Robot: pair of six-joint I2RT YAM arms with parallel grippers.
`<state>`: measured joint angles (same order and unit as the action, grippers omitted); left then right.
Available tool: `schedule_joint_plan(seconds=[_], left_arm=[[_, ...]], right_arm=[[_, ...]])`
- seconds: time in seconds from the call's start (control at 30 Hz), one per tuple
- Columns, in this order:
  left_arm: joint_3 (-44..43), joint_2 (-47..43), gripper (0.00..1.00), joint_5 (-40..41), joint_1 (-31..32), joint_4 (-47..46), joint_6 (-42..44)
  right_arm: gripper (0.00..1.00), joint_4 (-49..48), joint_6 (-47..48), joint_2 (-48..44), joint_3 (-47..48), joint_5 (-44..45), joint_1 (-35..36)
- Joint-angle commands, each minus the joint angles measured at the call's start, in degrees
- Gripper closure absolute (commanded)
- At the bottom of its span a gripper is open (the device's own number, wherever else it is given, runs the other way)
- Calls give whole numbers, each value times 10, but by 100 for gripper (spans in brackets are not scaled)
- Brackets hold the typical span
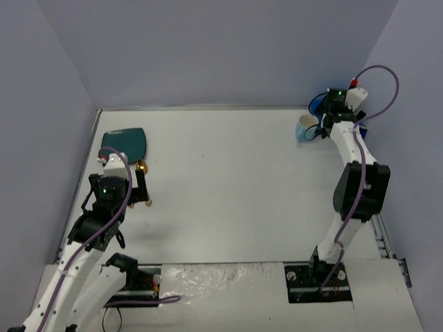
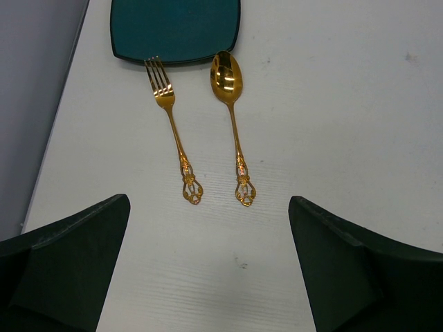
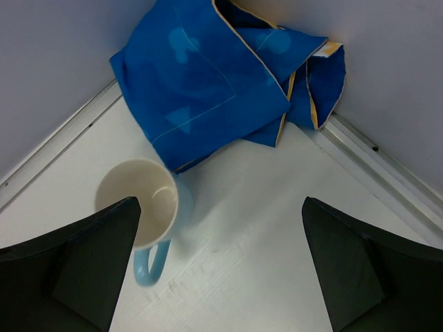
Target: Set the dinner table for one person
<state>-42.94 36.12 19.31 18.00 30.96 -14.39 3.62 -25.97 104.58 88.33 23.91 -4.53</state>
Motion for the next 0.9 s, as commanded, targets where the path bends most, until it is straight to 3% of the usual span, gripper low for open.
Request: schedule_joint_plan(seconds=[0.0, 0.23, 0.6, 0.87], left_arm=[[-21, -2, 3, 4, 0, -34, 0], [-19, 11, 3, 12, -1, -34, 5], [-20, 37, 3, 10, 0, -33, 14], [-18, 42, 3, 10, 0, -32, 16]], right_arm=[[0, -26, -79, 64, 71, -8, -33], [0, -36, -139, 188, 149, -40, -60], [0, -236, -192, 255, 98, -137, -74], [0, -266, -218, 288, 99, -154, -75]])
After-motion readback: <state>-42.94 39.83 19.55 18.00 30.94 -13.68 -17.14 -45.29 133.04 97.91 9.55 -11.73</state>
